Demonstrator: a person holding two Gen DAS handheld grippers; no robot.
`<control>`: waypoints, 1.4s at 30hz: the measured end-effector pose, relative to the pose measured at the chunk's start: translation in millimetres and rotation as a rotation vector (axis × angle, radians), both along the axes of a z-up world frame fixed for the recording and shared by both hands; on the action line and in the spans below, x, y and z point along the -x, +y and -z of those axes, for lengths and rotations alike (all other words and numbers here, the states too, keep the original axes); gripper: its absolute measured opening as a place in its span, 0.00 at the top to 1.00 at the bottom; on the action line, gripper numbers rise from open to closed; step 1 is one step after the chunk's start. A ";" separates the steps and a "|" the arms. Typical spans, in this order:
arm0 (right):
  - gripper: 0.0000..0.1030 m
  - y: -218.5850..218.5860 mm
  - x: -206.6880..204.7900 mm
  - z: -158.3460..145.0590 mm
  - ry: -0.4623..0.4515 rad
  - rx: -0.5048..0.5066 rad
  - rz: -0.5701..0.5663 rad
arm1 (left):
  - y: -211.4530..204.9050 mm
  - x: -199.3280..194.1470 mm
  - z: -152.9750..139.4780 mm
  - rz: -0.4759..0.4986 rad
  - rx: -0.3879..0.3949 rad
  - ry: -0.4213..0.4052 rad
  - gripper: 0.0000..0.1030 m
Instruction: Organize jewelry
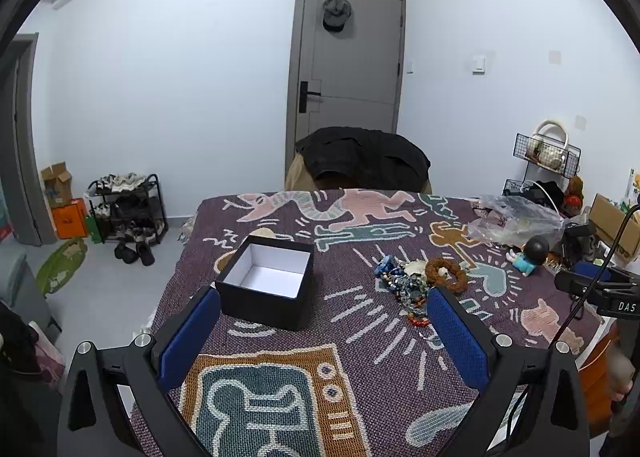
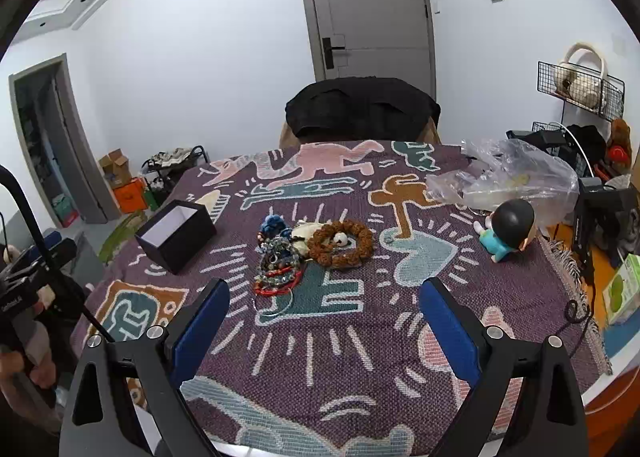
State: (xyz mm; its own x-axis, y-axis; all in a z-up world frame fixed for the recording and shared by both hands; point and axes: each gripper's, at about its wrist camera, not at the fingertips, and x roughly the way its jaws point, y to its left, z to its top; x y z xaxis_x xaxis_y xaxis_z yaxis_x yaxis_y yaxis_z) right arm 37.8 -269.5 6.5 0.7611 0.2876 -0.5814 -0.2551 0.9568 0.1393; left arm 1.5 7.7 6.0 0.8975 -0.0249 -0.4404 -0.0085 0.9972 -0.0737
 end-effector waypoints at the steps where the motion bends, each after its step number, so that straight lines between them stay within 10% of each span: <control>1: 0.07 -0.8 -0.8 0.5 0.004 -0.001 0.004 | 0.5 -0.3 -0.4 -0.001 0.001 0.000 0.00; 42: 0.07 -6.0 5.3 -4.1 -0.033 -0.014 0.010 | -4.6 5.0 -1.4 0.046 0.005 -0.023 0.00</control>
State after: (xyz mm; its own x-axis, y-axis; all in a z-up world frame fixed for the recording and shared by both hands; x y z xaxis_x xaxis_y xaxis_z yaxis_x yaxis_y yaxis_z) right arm 32.5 -275.5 10.6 0.7823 0.2882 -0.5522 -0.2506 0.9572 0.1445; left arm -3.5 3.1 7.4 0.9051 -0.0691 -0.4195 0.0396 0.9961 -0.0787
